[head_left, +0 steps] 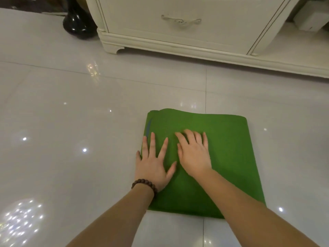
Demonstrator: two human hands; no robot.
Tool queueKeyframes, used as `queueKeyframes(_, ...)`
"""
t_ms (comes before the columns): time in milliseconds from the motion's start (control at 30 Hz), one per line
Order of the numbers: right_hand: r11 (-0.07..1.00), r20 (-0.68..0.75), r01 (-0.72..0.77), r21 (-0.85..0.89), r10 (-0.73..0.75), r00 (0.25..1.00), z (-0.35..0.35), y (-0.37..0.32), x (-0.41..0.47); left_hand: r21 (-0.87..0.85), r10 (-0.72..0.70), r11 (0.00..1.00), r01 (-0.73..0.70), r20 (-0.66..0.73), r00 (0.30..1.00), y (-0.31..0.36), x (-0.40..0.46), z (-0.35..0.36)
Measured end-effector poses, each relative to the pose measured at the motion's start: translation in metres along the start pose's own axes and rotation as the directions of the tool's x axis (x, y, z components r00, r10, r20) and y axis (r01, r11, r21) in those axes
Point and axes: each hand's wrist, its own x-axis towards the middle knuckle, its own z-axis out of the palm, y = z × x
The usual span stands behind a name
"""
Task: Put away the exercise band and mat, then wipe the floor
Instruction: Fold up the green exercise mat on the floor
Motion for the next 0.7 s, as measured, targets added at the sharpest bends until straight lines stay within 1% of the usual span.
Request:
queueKeyframes(67, 0.994, 0.016, 0.106, -0.014, -0.106, 0.994, 0.000, -0.018, 0.041, 0.005, 0.002, 1.000, -0.002, 0.014, 1.000, 0.000, 0.002, 0.000)
queueKeyframes(100, 0.992, 0.048, 0.124, -0.025, -0.123, 0.991, 0.003, -0.024, 0.056, 0.002, 0.001, 1.000, -0.001, 0.022, 1.000, 0.000, 0.002, 0.000)
queueKeyframes(200, 0.998, 0.143, 0.063, -0.015, -0.060, 0.988, 0.019, -0.028, 0.075, -0.005, 0.002, 1.000, -0.002, 0.041, 0.999, -0.001, 0.004, -0.001)
queueKeyframes(267, 0.995, 0.183, 0.102, 0.017, -0.104, 0.978, 0.015, -0.025, 0.078, -0.009, -0.001, 1.000, 0.001, 0.040, 0.999, 0.000, 0.004, -0.002)
queueKeyframes(333, 0.992, 0.228, 0.110, 0.057, -0.120, 0.966, 0.005, -0.004, 0.075, -0.013, 0.000, 1.000, 0.000, 0.029, 1.000, 0.000, 0.003, -0.002)
queueKeyframes(367, 0.997, 0.233, 0.073, 0.030, -0.078, 0.969, 0.001, 0.016, 0.067, -0.016, 0.000, 1.000, 0.001, 0.022, 1.000, 0.000, 0.002, -0.002)
queueKeyframes(400, 0.999, 0.224, 0.002, -0.040, 0.007, 0.975, -0.002, 0.043, 0.055, -0.017, -0.001, 1.000, 0.001, 0.016, 1.000, 0.000, 0.002, -0.002)
queueKeyframes(433, 0.987, 0.206, -0.099, -0.126, 0.124, 0.971, -0.004, 0.072, 0.039, -0.017, -0.002, 1.000, 0.002, 0.012, 1.000, 0.000, 0.002, -0.002)
queueKeyframes(467, 0.958, 0.189, -0.215, -0.190, 0.251, 0.949, -0.006, 0.098, 0.022, -0.013, -0.003, 1.000, 0.003, 0.008, 1.000, 0.000, 0.003, -0.001)
queueKeyframes(500, 0.925, 0.184, -0.318, -0.209, 0.357, 0.916, -0.006, 0.118, 0.007, -0.008, -0.004, 1.000, 0.004, 0.007, 1.000, 0.000, 0.002, -0.001)
queueKeyframes(533, 0.904, 0.191, -0.385, -0.183, 0.417, 0.888, -0.007, 0.130, -0.003, -0.003, -0.005, 1.000, 0.005, 0.007, 1.000, 0.000, 0.002, 0.000)
queueKeyframes(567, 0.901, 0.199, -0.413, -0.132, 0.433, 0.879, -0.005, 0.136, -0.008, 0.001, -0.007, 1.000, 0.007, 0.003, 1.000, 0.001, 0.002, 0.001)
queueKeyframes(600, 0.907, 0.193, -0.414, -0.080, 0.422, 0.886, -0.003, 0.137, -0.008, 0.008, -0.008, 1.000, 0.008, -0.006, 1.000, 0.002, 0.003, 0.001)
queueKeyframes(700, 0.921, 0.198, -0.389, 0.015, 0.379, 0.904, 0.000, 0.139, -0.003, 0.033, -0.008, 0.999, 0.008, -0.014, 1.000, 0.002, 0.002, 0.001)
